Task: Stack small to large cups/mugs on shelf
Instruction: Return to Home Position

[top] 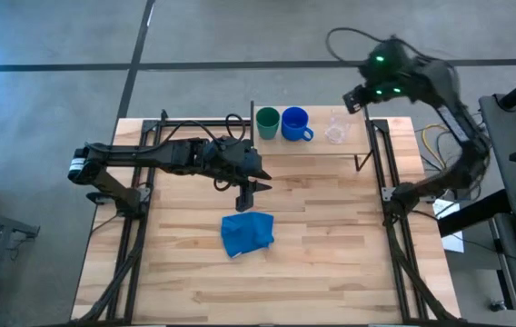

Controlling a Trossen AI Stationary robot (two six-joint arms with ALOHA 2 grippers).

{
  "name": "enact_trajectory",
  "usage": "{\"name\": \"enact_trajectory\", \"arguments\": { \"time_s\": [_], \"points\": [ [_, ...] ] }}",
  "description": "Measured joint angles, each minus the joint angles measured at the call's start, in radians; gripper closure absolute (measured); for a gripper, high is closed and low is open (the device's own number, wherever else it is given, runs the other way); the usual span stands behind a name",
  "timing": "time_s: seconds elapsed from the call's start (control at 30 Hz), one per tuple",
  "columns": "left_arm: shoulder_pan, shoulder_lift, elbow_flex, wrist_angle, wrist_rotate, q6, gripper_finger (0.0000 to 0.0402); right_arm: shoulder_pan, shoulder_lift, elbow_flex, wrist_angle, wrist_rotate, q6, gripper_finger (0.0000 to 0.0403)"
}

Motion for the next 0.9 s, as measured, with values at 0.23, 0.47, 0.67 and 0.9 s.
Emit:
{"name": "enact_trajectory", "arguments": {
  "time_s": [0.23, 0.47, 0.67, 0.9],
  "points": [
    [0.000, -0.006, 0.002, 0.013, -0.001, 0.000, 0.0291, 0.069, -0.202, -0.020, -0.002, -0.304, 0.025, 0.0330],
    [0.000, -0.039, 0.026, 0.006, -0.001, -0.003, 0.0291, 0.243, -0.374, -0.079, 0.013, -0.349, 0.152, 0.0333],
    [-0.001, -0.125, 0.033, -0.018, -0.040, -0.022, 0.0291, 0.414, -0.491, -0.271, 0.286, -0.242, 0.254, 0.0325],
    [-0.001, -0.259, 0.010, -0.159, -0.192, -0.084, 0.0291, 0.583, -0.544, -0.639, 0.705, -0.205, 0.329, 0.0328]
  ]
}}
